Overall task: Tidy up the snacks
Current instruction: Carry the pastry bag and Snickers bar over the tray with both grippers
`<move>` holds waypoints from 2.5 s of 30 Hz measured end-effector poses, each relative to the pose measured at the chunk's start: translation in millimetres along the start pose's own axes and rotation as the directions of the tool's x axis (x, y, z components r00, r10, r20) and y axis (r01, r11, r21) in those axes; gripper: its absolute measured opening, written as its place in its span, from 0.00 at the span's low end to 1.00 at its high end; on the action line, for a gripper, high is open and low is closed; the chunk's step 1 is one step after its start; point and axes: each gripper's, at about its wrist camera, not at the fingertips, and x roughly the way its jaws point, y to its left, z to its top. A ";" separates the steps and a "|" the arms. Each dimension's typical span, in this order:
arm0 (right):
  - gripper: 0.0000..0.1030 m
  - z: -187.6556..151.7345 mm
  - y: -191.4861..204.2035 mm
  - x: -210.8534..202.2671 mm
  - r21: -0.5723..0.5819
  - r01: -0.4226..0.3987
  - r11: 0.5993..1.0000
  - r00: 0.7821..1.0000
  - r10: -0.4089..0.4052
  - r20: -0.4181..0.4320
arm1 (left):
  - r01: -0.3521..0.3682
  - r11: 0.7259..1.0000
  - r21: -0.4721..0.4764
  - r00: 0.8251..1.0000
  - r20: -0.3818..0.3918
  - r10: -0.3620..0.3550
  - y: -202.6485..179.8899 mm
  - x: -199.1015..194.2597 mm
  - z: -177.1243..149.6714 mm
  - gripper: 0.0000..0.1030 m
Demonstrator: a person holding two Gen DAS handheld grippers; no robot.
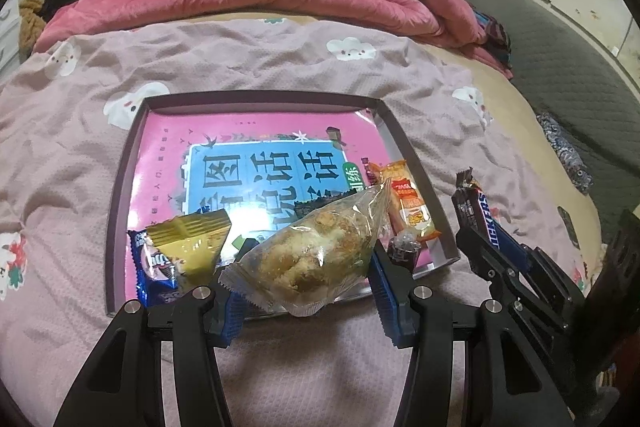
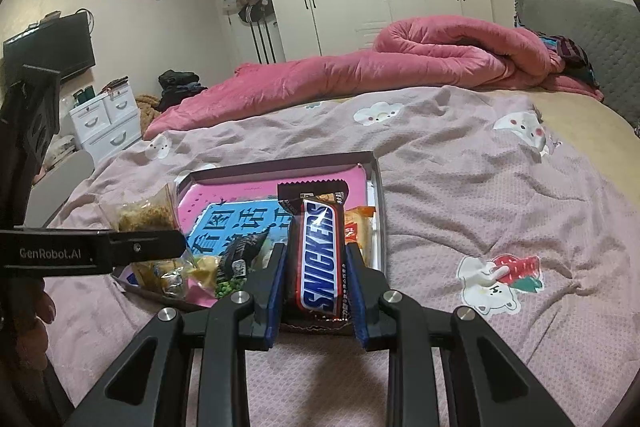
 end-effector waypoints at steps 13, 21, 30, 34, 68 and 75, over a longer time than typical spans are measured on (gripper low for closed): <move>0.28 -0.7 -6.1 31.2 0.019 0.001 1.000 0.999 0.000 -0.051 | -0.008 1.000 0.008 0.999 -0.032 0.008 -1.8 25.4 2.2 0.54; 0.28 -4.0 -3.1 45.3 0.008 0.006 1.000 0.996 -0.005 -0.084 | -0.008 1.000 0.011 0.999 -0.044 0.009 -2.4 34.5 3.9 0.54; 0.28 -6.6 6.0 56.7 -0.020 0.000 1.000 0.995 -0.002 -0.102 | -0.008 1.000 0.007 0.999 -0.054 0.008 -0.7 40.9 3.6 0.52; 0.28 -6.8 10.6 59.6 -0.030 -0.002 1.000 0.995 -0.001 -0.098 | -0.005 1.000 0.001 0.998 -0.058 0.005 0.8 43.9 3.7 0.51; 0.28 -6.2 7.7 60.6 -0.021 0.047 0.999 0.997 -0.048 -0.060 | -0.014 1.000 0.004 0.999 -0.046 0.014 3.0 49.9 5.9 0.51; 0.28 -7.2 10.4 60.3 -0.038 0.026 0.999 0.998 -0.028 -0.064 | -0.014 1.000 0.002 0.999 -0.046 0.014 2.8 50.3 5.9 0.51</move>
